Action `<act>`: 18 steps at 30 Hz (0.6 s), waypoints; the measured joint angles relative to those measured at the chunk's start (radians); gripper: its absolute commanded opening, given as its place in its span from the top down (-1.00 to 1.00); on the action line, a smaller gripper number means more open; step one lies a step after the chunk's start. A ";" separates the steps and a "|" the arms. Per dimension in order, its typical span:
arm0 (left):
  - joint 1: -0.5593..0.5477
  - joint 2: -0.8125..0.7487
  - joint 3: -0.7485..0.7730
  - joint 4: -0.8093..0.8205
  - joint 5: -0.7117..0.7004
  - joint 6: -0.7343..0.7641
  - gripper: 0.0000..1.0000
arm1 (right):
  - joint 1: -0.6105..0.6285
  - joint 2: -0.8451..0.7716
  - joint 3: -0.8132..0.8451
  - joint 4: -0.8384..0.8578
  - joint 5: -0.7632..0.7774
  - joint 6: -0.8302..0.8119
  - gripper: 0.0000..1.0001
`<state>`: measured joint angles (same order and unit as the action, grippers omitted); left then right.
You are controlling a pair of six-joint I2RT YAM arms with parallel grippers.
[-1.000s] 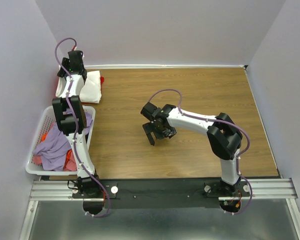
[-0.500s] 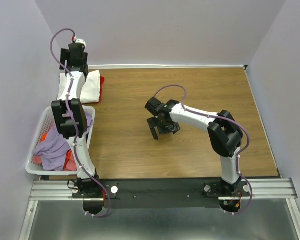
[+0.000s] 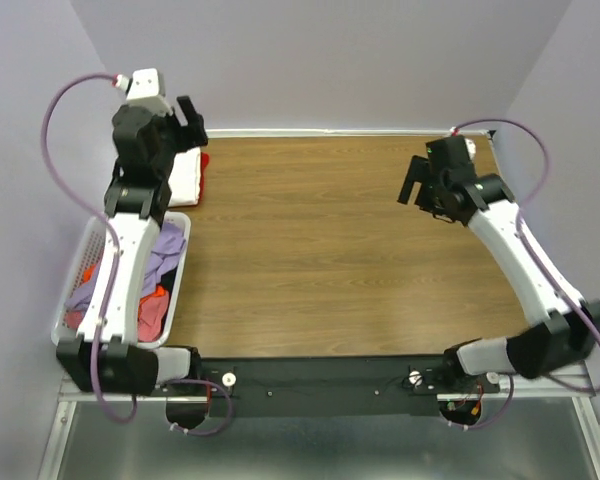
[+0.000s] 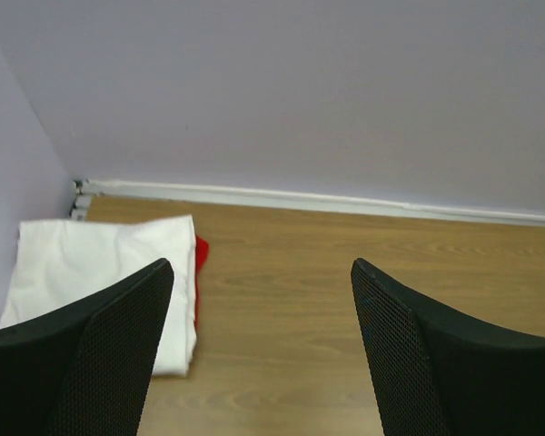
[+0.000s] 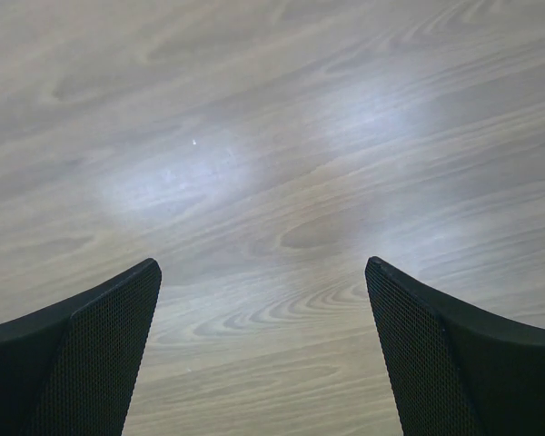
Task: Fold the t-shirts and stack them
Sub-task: Reset both grippers
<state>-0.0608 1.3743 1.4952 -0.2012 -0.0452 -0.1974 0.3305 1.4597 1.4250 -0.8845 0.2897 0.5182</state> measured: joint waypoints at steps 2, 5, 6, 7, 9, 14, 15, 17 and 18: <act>0.003 -0.135 -0.108 -0.026 0.013 -0.038 -0.74 | -0.010 -0.130 -0.033 -0.001 0.040 0.001 -1.00; 0.005 -0.330 -0.232 -0.080 -0.009 -0.060 -0.78 | -0.008 -0.288 -0.060 0.000 0.092 -0.004 -1.00; 0.004 -0.416 -0.272 -0.107 -0.029 -0.063 -0.79 | -0.007 -0.343 -0.073 0.009 0.108 -0.011 -1.00; 0.005 -0.478 -0.294 -0.133 -0.053 -0.063 -0.79 | -0.007 -0.404 -0.095 0.015 0.126 -0.019 -1.00; 0.005 -0.590 -0.314 -0.179 -0.122 -0.064 -0.79 | -0.007 -0.511 -0.136 0.031 0.156 -0.033 -1.00; 0.005 -0.799 -0.373 -0.226 -0.279 -0.086 -0.89 | -0.007 -0.805 -0.254 0.089 0.233 -0.074 -1.00; 0.005 -0.837 -0.393 -0.227 -0.305 -0.090 -0.92 | -0.007 -0.836 -0.265 0.098 0.243 -0.079 -1.00; 0.005 -0.935 -0.461 -0.235 -0.332 -0.095 -0.96 | -0.007 -0.926 -0.313 0.130 0.265 -0.091 -1.00; 0.005 -0.982 -0.489 -0.240 -0.340 -0.095 -0.96 | -0.007 -0.951 -0.329 0.135 0.271 -0.098 -1.00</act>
<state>-0.0563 0.3923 1.0065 -0.4412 -0.3855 -0.2928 0.3237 0.5087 1.0962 -0.7498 0.5606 0.4198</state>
